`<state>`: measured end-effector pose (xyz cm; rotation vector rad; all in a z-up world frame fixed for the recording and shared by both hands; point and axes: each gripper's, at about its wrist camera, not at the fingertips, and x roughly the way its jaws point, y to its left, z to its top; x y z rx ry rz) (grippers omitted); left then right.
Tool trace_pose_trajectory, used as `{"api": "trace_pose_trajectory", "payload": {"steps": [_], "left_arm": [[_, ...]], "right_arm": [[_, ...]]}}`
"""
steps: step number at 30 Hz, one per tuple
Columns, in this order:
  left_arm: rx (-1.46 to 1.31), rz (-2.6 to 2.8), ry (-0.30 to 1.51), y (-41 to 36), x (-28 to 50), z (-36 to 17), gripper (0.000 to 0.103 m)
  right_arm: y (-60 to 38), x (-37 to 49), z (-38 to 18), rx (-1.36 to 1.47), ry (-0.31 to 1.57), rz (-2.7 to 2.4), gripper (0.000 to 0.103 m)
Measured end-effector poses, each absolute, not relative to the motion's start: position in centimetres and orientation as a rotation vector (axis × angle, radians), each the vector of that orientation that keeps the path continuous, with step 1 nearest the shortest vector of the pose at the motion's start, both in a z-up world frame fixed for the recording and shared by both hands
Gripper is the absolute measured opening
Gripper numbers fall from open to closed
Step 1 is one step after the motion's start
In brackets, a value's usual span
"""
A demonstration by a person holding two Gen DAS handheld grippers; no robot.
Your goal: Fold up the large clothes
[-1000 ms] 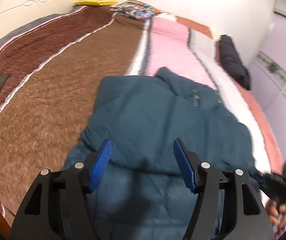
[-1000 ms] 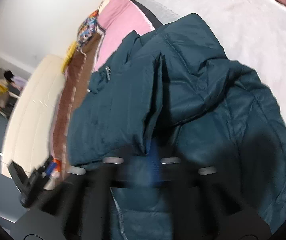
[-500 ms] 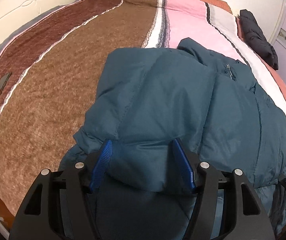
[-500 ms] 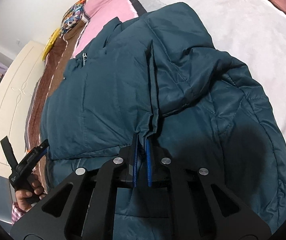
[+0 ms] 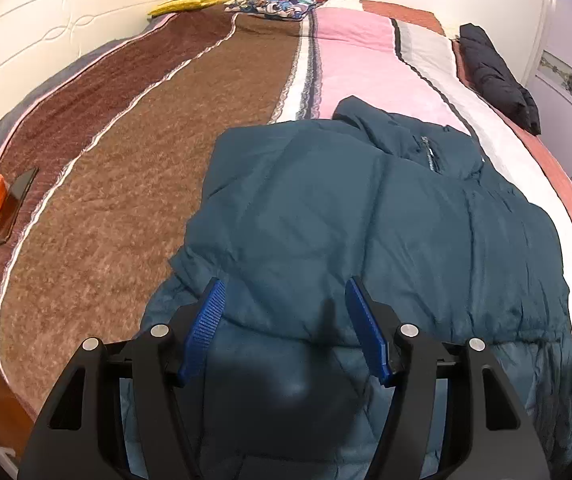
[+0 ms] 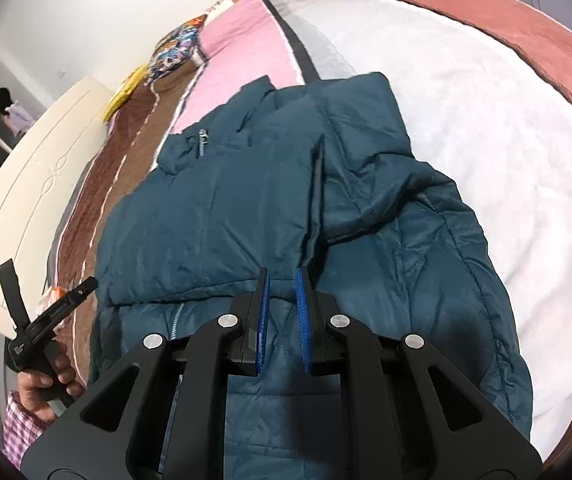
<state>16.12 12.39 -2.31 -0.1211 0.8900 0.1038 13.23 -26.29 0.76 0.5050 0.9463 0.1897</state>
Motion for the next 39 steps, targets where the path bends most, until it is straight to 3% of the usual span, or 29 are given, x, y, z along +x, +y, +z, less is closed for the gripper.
{"api": "trace_pose_trajectory", "payload": {"steps": [16,21,32,39], "left_arm": [[-0.049,0.098,0.894,11.7,10.3,-2.3,0.062],[-0.069,0.102,0.900,12.3,8.8,-2.3,0.062],[-0.041,0.090,0.912,13.3,5.2,-2.2,0.062],[-0.106,0.046,0.950,16.3,1.8,-1.8,0.065]], "right_arm": [[-23.8,17.3,-1.3,0.440,1.040,0.186,0.014],[-24.6,14.5,1.0,0.423,0.995,0.219,0.026],[-28.8,4.6,3.5,0.326,0.988,0.163,0.028],[-31.5,-0.1,2.9,0.264,1.050,0.121,0.036]]}}
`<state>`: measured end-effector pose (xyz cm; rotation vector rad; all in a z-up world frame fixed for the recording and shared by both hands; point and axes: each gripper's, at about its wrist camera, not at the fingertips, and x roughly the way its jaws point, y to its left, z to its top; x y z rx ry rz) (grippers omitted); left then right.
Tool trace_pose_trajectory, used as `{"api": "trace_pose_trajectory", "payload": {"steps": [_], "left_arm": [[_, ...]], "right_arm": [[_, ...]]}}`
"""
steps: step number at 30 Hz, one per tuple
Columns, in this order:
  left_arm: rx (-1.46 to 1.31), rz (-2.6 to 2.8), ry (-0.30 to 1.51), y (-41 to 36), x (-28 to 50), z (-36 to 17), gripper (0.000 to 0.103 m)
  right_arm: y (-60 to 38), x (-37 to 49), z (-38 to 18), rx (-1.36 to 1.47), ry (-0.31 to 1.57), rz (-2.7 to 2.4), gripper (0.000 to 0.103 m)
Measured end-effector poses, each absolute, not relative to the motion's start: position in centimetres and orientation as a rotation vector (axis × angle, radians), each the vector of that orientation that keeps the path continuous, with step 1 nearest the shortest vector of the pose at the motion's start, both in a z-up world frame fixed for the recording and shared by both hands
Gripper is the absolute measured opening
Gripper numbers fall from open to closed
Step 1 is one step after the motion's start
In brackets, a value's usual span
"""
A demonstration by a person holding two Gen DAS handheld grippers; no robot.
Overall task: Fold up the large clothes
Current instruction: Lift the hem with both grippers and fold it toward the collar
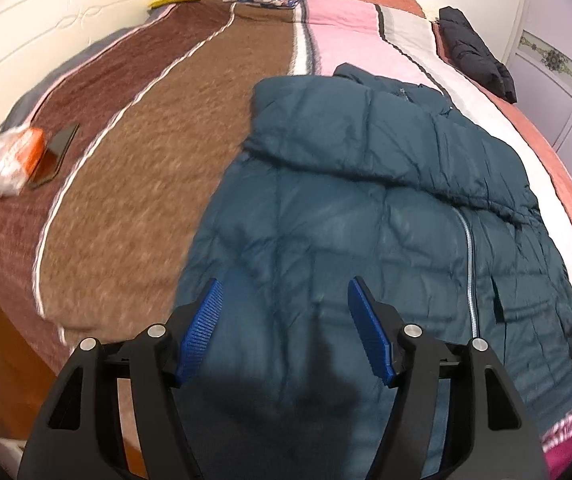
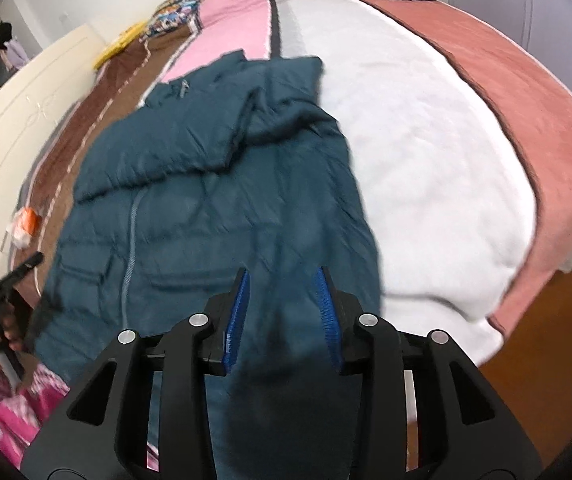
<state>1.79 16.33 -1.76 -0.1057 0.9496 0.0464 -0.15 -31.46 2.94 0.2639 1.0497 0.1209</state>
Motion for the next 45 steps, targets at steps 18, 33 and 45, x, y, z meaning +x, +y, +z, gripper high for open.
{"api": "trace_pose_trajectory", "payload": {"steps": [18,33,45], "left_arm": [[-0.585,-0.056,1.113,25.8,-7.9,-7.2,0.077],[-0.745,-0.214,1.049,24.8,-6.9,-7.8,0.020],[-0.698,-0.203,0.983,24.4,-6.5,-5.3,0.012]], "right_arm": [[-36.3,-5.4,-0.2,0.462,1.233,0.169,0.069],[-38.1,-8.5,-2.0,0.678,1.273,0.248,0.069],[-36.0,-8.3,0.0,0.649,1.205,0.383,0.014]]}}
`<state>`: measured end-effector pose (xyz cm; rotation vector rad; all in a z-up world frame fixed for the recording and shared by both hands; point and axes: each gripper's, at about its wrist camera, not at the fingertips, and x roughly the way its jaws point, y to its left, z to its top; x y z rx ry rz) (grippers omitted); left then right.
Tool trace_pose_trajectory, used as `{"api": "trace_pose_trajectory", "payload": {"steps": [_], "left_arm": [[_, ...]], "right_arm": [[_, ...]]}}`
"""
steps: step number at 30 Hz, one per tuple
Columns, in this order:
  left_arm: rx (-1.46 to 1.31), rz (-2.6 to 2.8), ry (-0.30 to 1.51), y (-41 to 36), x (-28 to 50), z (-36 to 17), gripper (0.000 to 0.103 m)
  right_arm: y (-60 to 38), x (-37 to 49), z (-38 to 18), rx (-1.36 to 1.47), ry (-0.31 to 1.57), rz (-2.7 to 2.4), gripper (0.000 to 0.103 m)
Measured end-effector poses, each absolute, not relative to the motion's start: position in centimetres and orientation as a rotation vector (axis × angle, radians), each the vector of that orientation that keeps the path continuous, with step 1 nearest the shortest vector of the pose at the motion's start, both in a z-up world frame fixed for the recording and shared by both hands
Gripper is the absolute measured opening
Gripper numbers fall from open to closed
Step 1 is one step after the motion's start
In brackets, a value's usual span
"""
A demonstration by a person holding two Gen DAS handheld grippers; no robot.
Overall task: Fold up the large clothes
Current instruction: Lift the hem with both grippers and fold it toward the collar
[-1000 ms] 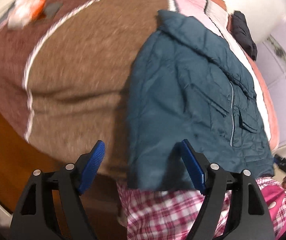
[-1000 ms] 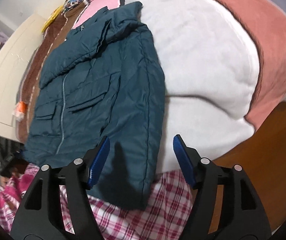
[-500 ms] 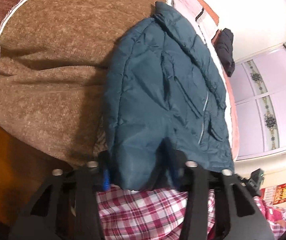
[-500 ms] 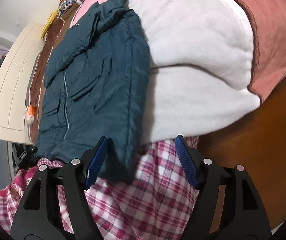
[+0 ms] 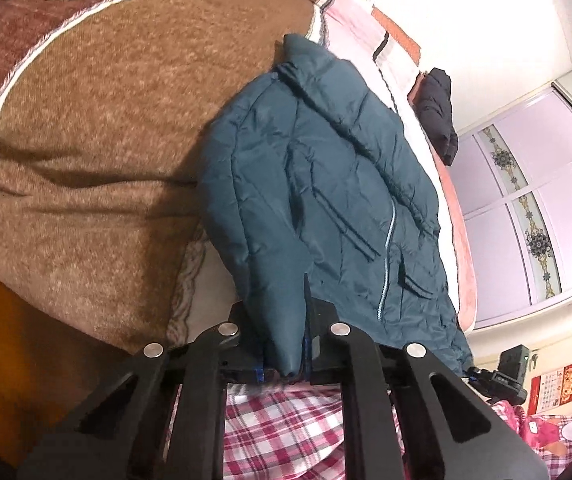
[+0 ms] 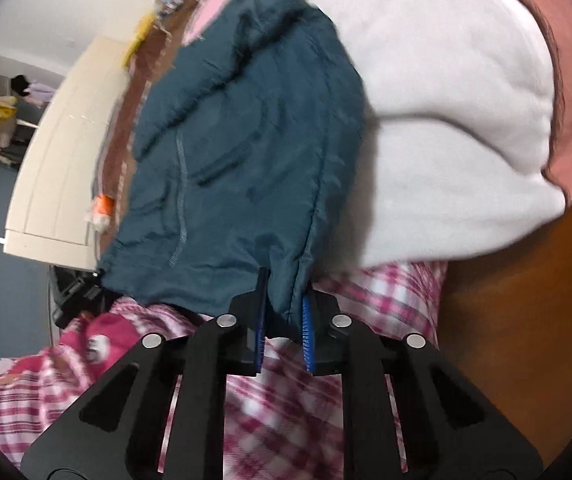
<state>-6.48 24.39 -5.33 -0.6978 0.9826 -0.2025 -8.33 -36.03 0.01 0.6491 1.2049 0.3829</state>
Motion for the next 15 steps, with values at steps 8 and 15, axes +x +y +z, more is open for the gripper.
{"api": "trace_pose_trajectory", "payload": {"steps": [8,15], "left_arm": [[-0.653,-0.221,0.871,24.0,-4.4,-0.2,0.012],[-0.611,-0.241,0.770,24.0,1.1,5.8,0.012]], "right_arm": [[-35.7,-4.6,5.7,0.645,1.014,0.451,0.013],[-36.5,2.8,10.1,0.662,0.895,0.441,0.013]]}}
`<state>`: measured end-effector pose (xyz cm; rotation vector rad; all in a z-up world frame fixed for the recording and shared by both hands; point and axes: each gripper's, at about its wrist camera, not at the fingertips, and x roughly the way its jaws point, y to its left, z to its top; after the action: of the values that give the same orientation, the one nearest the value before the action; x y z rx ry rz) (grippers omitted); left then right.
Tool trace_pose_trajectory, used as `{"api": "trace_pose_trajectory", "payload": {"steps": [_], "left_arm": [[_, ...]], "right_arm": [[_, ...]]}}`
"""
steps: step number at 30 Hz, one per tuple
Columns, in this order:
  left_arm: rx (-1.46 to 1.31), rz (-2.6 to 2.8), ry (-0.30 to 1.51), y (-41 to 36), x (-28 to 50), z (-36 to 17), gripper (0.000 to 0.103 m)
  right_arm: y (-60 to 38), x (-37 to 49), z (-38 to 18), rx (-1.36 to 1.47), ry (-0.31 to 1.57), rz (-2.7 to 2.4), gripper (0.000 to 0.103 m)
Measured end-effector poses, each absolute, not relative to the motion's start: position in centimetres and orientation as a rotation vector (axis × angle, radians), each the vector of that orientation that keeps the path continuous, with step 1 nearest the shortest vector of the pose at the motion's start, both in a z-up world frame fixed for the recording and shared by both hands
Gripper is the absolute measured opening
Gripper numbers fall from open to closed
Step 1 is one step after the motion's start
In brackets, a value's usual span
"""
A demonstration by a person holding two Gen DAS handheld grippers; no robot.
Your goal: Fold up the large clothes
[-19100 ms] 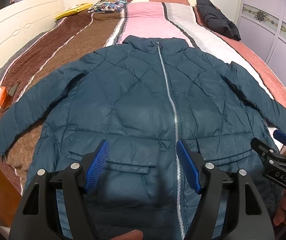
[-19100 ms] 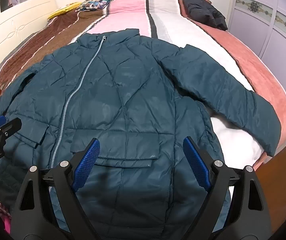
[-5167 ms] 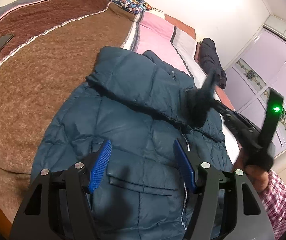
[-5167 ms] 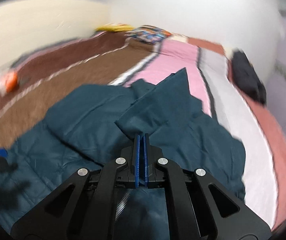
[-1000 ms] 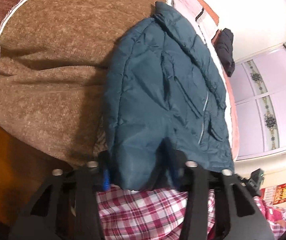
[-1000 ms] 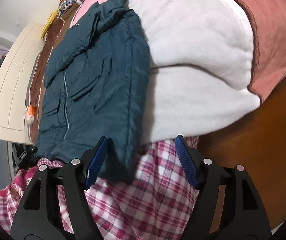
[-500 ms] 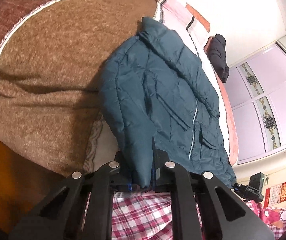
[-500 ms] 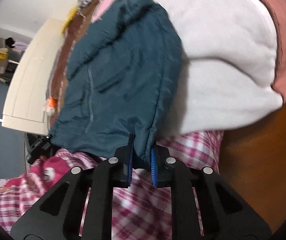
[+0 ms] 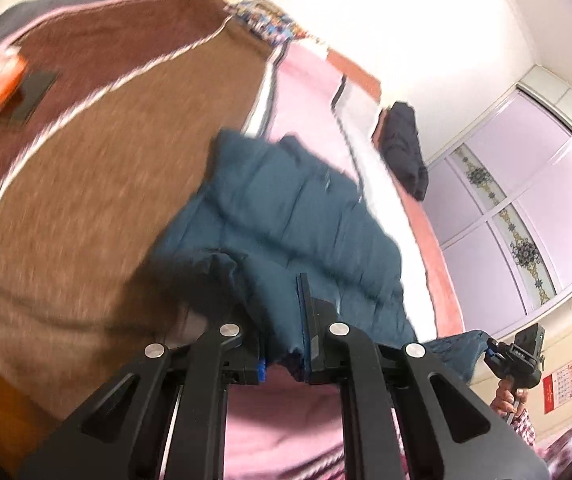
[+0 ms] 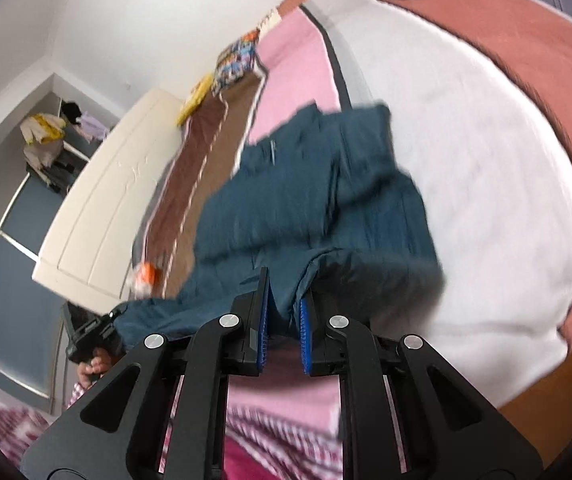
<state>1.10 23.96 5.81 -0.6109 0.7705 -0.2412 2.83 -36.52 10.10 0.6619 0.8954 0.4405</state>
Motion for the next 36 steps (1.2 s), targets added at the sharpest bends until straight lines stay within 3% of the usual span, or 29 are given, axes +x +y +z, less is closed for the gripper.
{"api": "trace_pose_trajectory", "payload": {"steps": [12,17,26,36], "left_arm": [[-0.523,-0.217,0.687,22.4,18.2,12.7,0.012],[-0.522,-0.156,0.711,21.2,27.0,13.2,0.012],[-0.575,-0.031,0.864,20.6,39.5,5.3,0.012],[-0.627,0.016,0.965,20.8,44.0,-2.2,0.014]], "right_arm": [[-37.1,21.4,14.4,0.630,0.780,0.329,0.013],[-37.5,30.0,13.0,0.632,0.766,0.266,0.013],[-37.2,43.6,3.1,0.640,0.908,0.115,0.013],[-36.8,47.0,-4.6,0.605,1.012,0.065,0.013]]}}
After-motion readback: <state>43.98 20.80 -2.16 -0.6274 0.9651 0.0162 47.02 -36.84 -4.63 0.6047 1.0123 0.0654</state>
